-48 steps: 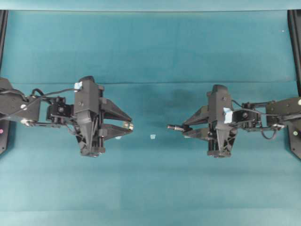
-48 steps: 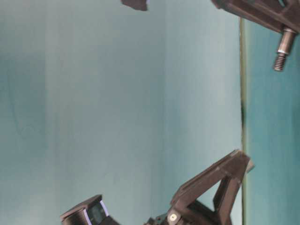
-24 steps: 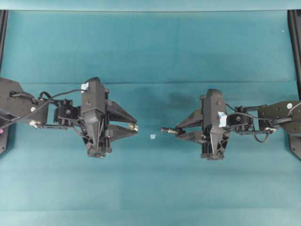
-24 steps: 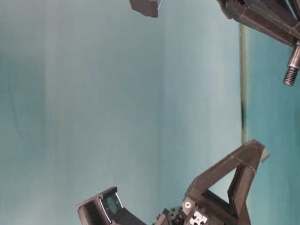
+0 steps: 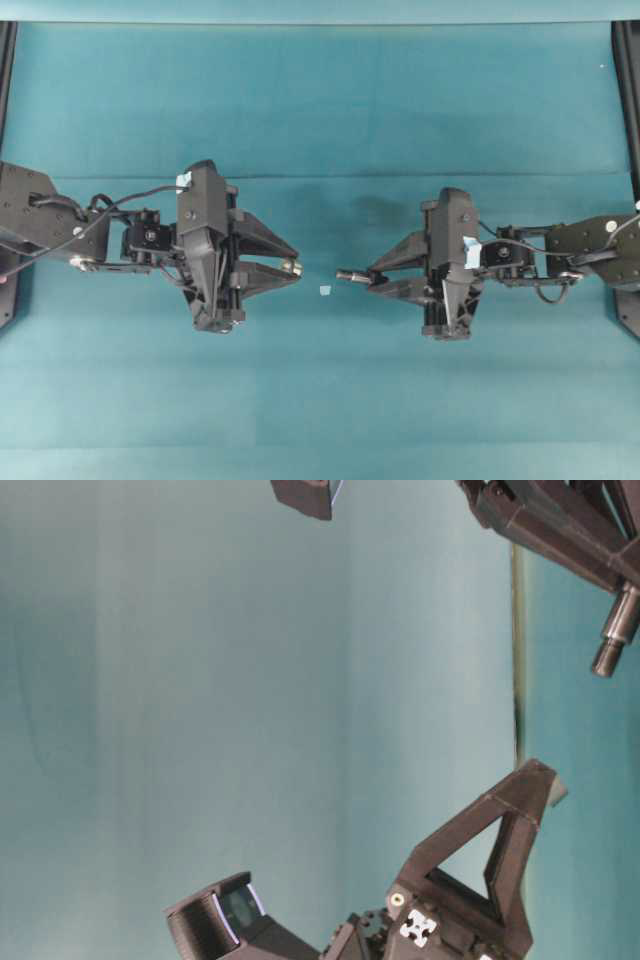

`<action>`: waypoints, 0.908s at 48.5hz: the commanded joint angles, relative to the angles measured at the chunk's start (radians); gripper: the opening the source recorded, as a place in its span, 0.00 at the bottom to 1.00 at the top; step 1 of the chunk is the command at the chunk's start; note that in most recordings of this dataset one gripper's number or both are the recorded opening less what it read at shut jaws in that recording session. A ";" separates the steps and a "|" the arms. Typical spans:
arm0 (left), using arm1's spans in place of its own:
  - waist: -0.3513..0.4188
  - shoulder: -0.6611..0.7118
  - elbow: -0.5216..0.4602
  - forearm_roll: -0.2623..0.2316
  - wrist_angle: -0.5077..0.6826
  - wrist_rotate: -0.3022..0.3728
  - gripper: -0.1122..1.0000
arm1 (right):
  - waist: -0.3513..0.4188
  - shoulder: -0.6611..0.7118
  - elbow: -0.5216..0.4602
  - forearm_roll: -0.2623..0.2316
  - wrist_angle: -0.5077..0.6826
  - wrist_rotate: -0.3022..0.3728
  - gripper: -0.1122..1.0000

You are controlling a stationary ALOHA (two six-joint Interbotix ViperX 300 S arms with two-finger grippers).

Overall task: Insert the washer onto the shaft with both hands.
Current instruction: 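Bring the washer toward the shaft's upper threaded end, aligning them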

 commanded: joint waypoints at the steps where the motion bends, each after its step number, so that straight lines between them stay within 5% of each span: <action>1: -0.003 -0.003 -0.017 0.002 -0.020 -0.003 0.43 | 0.003 -0.002 -0.023 0.003 -0.014 0.009 0.10; 44: -0.006 0.087 -0.087 0.000 -0.052 -0.003 0.43 | 0.005 0.020 -0.048 0.014 -0.055 0.009 0.10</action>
